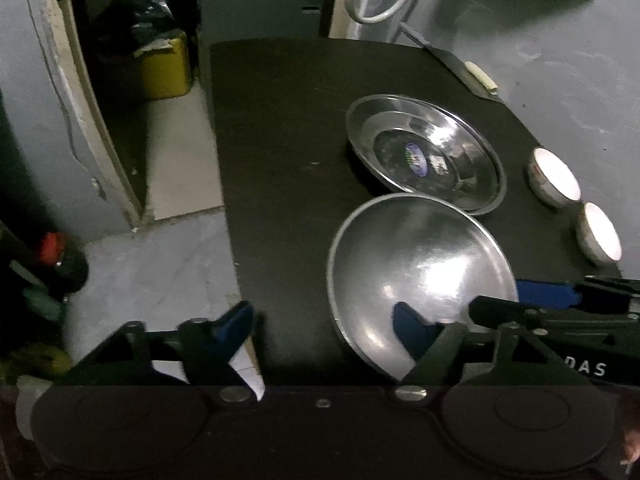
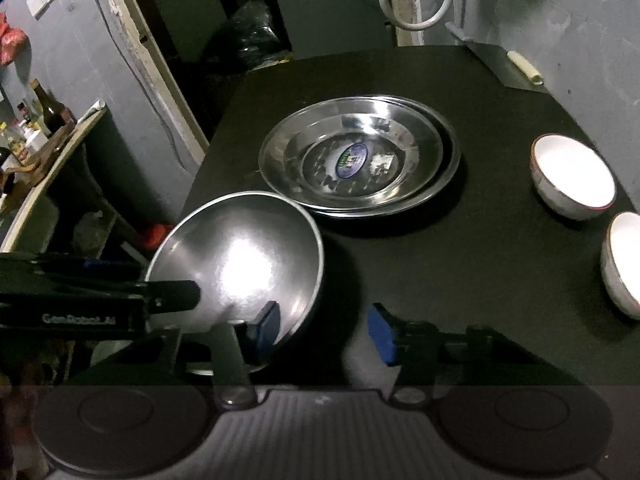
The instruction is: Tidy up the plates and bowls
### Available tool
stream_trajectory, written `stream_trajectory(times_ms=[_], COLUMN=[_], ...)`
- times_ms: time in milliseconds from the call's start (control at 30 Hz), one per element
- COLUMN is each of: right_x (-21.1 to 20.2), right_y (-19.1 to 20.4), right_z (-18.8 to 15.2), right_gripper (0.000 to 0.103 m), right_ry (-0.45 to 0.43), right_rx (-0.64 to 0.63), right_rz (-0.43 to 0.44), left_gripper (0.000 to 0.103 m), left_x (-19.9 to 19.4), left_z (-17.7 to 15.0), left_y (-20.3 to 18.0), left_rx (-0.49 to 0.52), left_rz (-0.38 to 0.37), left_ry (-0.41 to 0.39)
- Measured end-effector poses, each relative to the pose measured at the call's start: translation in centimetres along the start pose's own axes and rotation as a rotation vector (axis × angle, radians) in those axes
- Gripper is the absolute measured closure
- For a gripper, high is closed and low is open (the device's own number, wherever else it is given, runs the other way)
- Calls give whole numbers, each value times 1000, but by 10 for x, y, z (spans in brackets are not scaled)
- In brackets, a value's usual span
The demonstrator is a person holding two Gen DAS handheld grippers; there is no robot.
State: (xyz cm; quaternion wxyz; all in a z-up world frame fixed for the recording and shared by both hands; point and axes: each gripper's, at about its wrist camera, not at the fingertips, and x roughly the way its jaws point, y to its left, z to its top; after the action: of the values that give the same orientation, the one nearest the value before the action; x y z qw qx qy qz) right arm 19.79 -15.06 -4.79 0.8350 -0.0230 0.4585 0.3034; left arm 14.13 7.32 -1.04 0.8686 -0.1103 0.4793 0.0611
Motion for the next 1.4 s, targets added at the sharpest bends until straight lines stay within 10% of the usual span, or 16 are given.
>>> stream_trajectory(times_ms=[167, 300, 1167, 1233, 1300, 1400], right_x=[0, -1, -76, -76, -80, -93], right_y=[2, 0, -65, -68, -72, -81], right_z=[0, -2, -72, -74, -75, -80], right_gripper=[81, 83, 88, 86, 62, 54], right_ry=[3, 6, 178, 176, 152, 96], right_rx=[-2, -1, 135, 140, 154, 170], right_rz=[30, 43, 32, 44, 35, -16], left_gripper=[72, 83, 82, 81, 75, 50], left_x=[3, 4, -6, -6, -9, -15], left_z=[-1, -5, -58, -56, -55, -48], left_y=[0, 0, -89, -86, -82, -75], left_rx=[-19, -39, 164, 171, 165, 157], left_rz=[-66, -106, -266, -269, -261, -226], left_ry=[22, 32, 299, 304, 303, 277])
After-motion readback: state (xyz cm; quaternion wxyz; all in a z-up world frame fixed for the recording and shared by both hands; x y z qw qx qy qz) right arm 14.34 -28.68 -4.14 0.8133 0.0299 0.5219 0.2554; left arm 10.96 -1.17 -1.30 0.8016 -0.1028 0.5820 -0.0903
